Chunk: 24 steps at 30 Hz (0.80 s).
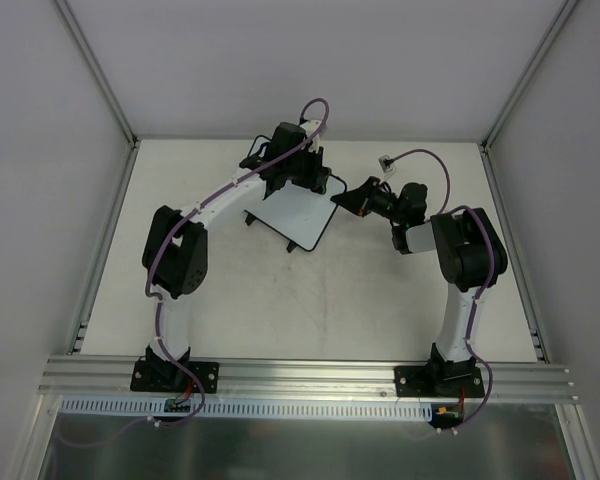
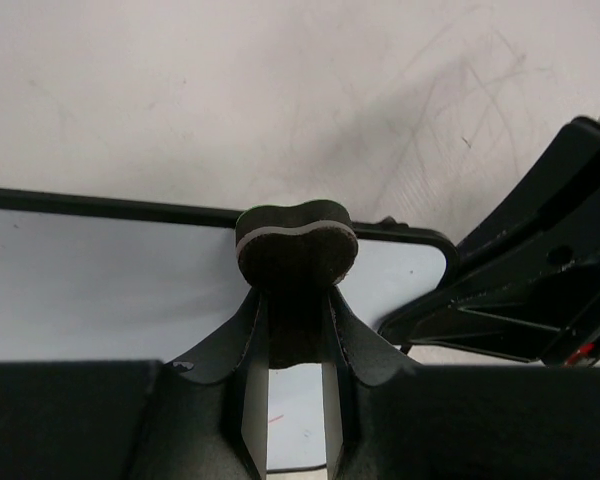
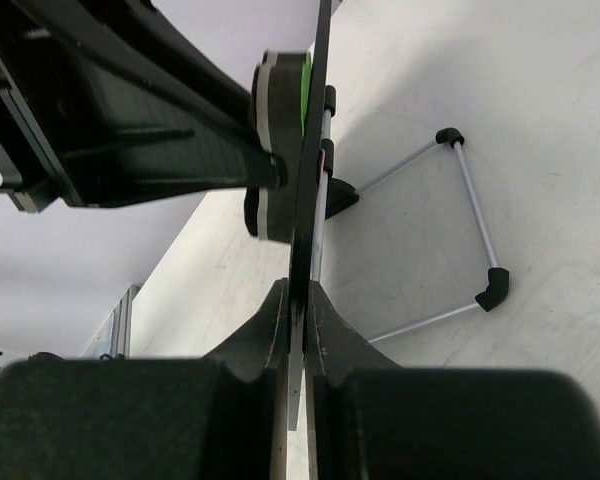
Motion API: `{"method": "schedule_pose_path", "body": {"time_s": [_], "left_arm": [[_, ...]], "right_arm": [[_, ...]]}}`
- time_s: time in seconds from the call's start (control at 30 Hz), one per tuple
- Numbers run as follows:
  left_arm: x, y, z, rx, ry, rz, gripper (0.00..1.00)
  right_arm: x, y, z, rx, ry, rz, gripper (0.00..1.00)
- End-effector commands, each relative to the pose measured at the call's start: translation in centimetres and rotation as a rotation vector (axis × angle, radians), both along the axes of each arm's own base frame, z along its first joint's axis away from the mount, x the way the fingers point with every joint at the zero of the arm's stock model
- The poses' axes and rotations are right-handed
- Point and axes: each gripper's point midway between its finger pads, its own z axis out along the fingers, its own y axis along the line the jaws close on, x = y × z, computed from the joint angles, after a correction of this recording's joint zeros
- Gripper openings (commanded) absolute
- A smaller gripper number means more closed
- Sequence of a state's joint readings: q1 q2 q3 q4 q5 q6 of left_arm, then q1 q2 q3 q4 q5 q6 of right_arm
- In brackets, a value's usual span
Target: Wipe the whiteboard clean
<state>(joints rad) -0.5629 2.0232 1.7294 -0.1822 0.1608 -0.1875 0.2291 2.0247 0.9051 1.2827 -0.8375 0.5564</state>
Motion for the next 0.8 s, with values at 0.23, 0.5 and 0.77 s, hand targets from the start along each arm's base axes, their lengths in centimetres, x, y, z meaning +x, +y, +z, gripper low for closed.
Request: {"method": "schedule_pose_path", "body": {"time_s": [0.23,0.5,0.77], "left_arm": [[2.2,1.1,0.0,0.022,-0.056,0.047,0.0],[-1.1,2.4,-3.6,0.038,0.008,0.064,0.0],[-4.6,3.9,-8.0,0.037,0.077,0.068,0.0]], "right_arm": [[-3.7,2.2,5.8,0.028,-0.344,0.181,0.0],[-3.7,2.1,5.8,0.028,-0.344,0.18,0.0],[-3.8,2.1,5.9,0.029,-0.344,0.18,0.0]]}}
